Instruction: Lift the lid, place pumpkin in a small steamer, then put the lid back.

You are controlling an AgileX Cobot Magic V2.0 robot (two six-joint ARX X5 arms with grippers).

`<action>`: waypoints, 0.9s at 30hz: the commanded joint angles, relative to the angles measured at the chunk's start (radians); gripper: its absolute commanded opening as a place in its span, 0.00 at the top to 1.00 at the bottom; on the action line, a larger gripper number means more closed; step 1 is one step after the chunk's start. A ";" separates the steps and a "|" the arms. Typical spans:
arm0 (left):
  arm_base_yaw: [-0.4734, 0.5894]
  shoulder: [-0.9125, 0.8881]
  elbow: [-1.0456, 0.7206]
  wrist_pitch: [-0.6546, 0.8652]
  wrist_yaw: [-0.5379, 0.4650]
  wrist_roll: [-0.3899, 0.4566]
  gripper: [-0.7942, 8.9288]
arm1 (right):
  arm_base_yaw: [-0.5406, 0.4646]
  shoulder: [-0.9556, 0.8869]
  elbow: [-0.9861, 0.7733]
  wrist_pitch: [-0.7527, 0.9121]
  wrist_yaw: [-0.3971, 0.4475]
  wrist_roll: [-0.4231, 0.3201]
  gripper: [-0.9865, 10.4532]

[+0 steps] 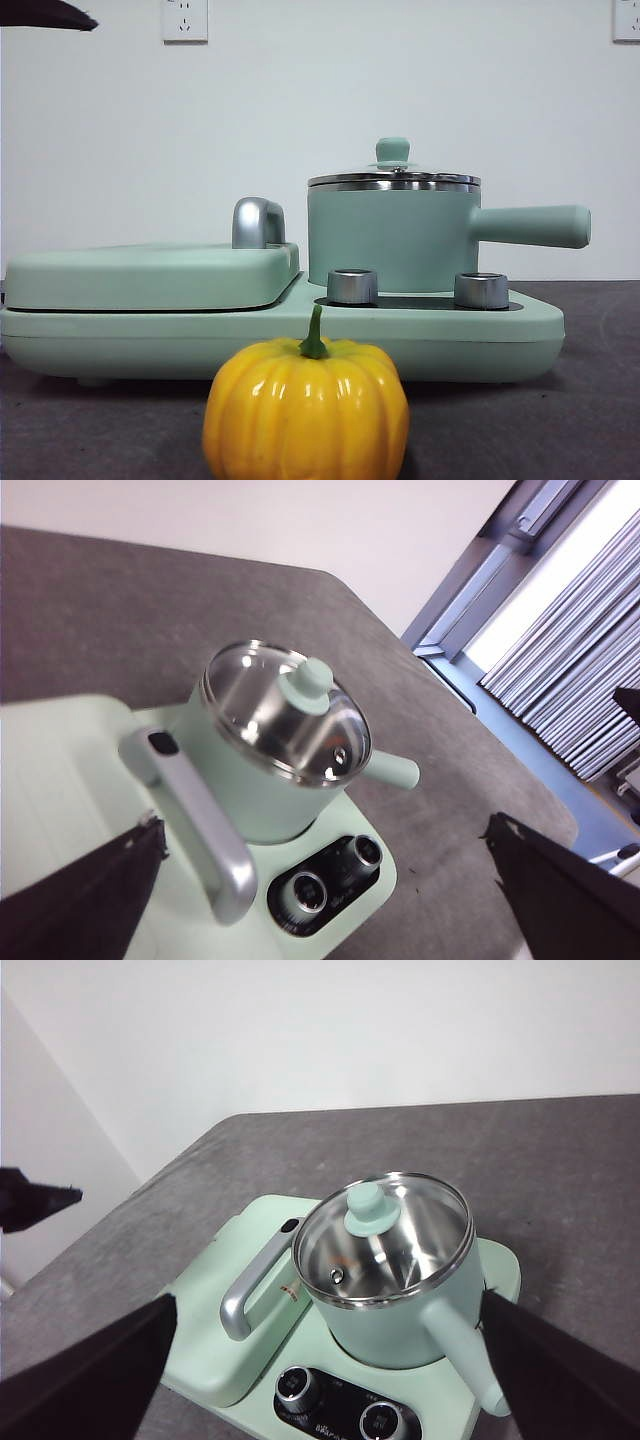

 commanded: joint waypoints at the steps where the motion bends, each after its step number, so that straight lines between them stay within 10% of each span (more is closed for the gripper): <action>1: -0.033 0.063 0.067 0.010 -0.037 0.053 0.37 | 0.000 0.005 0.015 0.006 0.003 -0.007 0.48; 19: -0.349 0.663 0.610 -0.144 -0.344 0.393 0.38 | 0.000 0.005 0.015 0.006 -0.005 -0.007 0.48; 27: -0.421 0.879 0.761 -0.137 -0.368 0.414 0.38 | 0.000 0.005 0.015 0.006 -0.005 -0.005 0.48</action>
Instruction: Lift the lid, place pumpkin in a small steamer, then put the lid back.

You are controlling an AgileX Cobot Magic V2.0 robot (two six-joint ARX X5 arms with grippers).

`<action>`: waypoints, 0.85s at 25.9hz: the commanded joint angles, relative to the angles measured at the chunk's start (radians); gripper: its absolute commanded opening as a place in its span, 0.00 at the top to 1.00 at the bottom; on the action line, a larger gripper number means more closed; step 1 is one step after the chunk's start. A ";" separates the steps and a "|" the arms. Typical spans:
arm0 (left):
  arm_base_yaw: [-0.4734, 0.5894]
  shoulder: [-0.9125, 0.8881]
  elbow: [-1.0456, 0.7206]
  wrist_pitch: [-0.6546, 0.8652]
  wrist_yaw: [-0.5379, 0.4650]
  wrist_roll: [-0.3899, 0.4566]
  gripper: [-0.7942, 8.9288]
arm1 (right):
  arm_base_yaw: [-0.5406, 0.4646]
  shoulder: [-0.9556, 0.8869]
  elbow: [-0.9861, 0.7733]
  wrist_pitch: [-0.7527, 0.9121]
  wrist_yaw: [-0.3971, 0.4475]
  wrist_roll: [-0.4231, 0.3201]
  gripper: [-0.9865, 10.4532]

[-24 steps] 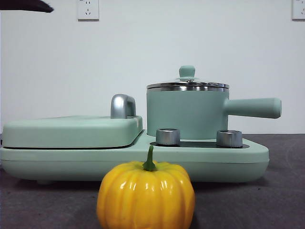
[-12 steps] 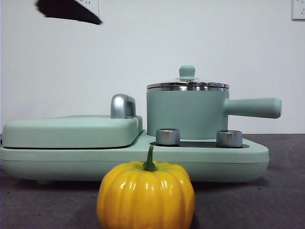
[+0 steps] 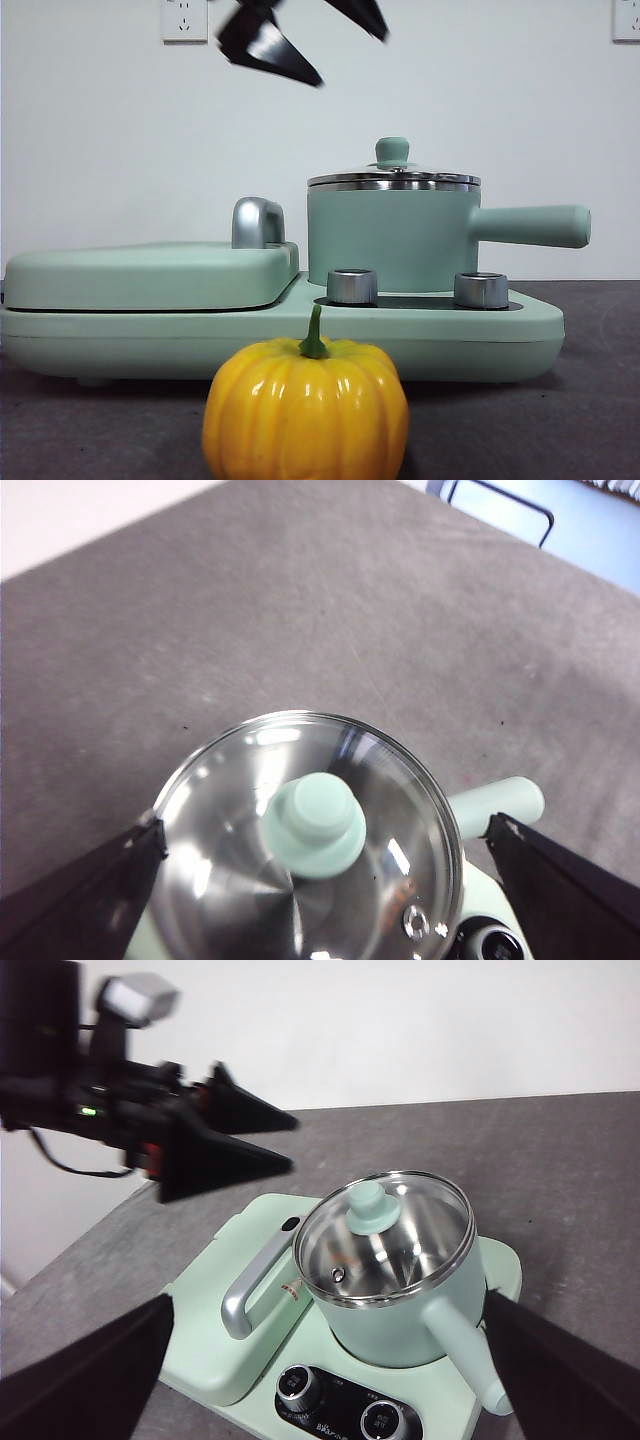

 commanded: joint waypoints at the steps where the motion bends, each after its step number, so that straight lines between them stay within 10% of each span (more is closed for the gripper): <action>1: -0.025 0.072 0.047 0.014 -0.005 0.021 0.38 | 0.000 0.005 0.015 0.007 -0.002 -0.005 0.48; 12: -0.049 0.207 0.059 0.139 -0.006 0.030 0.39 | 0.000 0.005 0.015 0.007 -0.002 -0.004 0.48; 22: -0.049 0.234 0.059 0.130 -0.047 0.079 0.61 | 0.000 0.005 0.015 0.007 -0.001 0.000 0.48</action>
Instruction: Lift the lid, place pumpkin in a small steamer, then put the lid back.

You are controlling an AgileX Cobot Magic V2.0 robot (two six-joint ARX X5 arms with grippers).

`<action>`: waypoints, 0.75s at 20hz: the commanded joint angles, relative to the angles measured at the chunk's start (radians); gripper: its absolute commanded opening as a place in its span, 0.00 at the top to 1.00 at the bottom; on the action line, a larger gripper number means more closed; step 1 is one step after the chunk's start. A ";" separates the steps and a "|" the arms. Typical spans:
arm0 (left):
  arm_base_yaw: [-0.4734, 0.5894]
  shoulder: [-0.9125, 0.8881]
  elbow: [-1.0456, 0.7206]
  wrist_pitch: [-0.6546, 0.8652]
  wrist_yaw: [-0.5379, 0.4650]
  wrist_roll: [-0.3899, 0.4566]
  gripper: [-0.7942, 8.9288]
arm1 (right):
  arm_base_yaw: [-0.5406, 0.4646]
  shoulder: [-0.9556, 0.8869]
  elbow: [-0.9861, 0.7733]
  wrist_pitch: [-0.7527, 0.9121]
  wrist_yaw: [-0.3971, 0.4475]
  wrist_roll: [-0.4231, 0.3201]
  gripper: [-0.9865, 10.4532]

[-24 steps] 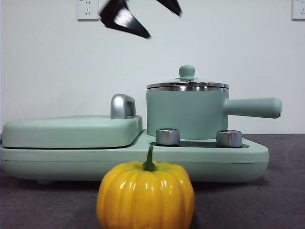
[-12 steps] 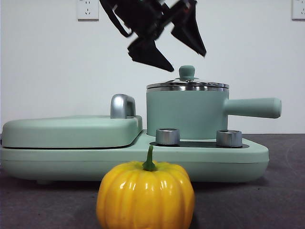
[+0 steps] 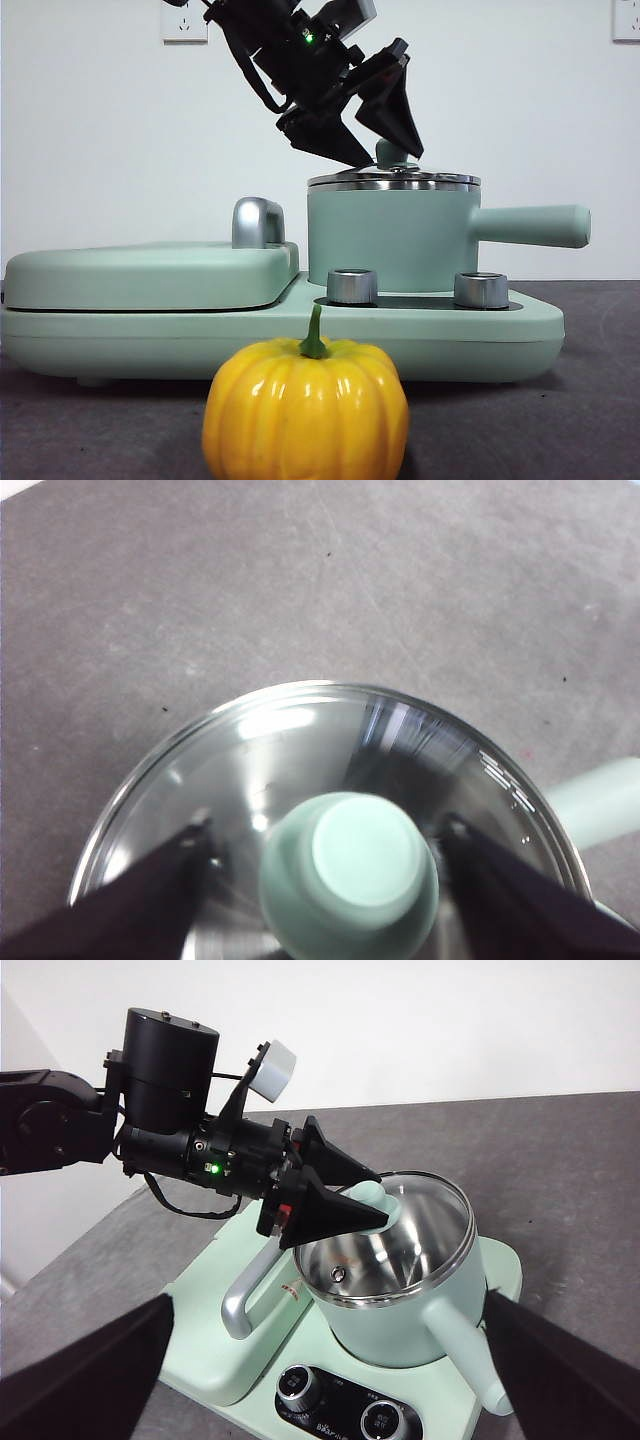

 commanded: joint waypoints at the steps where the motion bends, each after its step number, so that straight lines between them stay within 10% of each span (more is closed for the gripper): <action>1: -0.011 0.019 0.031 0.010 -0.002 0.017 0.61 | 0.000 0.005 0.015 0.006 -0.001 0.002 0.48; 15: -0.023 0.011 0.039 0.002 -0.002 0.030 0.86 | 0.000 0.005 0.015 0.005 -0.009 0.051 0.48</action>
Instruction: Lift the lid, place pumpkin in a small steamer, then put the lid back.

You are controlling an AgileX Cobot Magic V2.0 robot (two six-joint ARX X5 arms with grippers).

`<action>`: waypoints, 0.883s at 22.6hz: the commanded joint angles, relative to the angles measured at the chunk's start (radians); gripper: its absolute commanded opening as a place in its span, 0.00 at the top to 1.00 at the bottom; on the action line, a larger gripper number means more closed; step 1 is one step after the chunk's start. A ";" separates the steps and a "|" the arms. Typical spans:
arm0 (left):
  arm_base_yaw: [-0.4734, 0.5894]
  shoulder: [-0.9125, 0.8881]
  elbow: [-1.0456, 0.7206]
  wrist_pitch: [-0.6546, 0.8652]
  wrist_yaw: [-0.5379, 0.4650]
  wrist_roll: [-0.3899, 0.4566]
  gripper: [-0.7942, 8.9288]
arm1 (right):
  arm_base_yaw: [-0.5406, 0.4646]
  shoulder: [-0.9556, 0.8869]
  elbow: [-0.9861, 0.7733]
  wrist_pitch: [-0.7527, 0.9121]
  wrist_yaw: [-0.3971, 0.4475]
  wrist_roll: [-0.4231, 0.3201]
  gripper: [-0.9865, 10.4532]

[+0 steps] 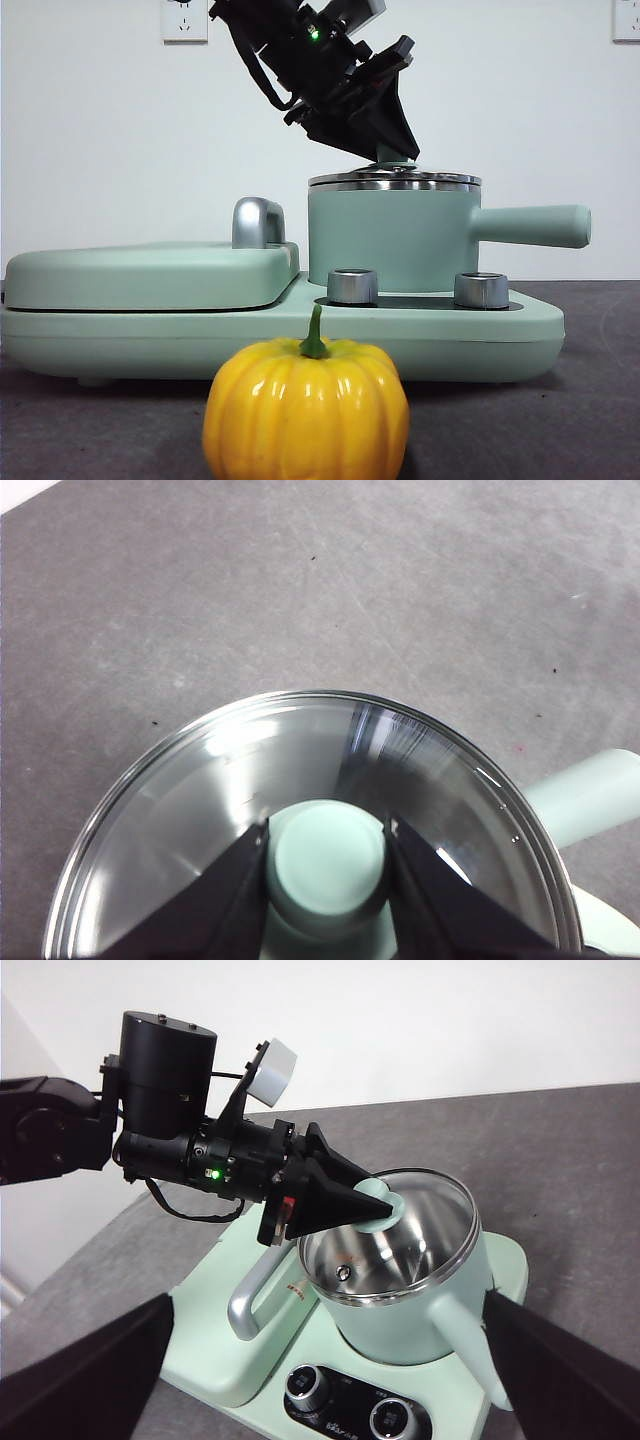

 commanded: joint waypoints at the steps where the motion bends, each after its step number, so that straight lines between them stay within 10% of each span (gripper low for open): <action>1: -0.006 0.005 0.041 -0.004 -0.001 -0.014 0.86 | 0.000 0.006 0.015 0.012 -0.026 0.018 0.48; 11: 0.063 -0.150 0.052 -0.048 -0.001 -0.016 0.86 | 0.141 0.220 0.178 -0.134 -0.025 0.045 0.49; 20: 0.236 -0.256 0.052 -0.184 -0.001 -0.016 0.90 | 0.576 0.488 0.190 -0.150 0.258 0.164 0.49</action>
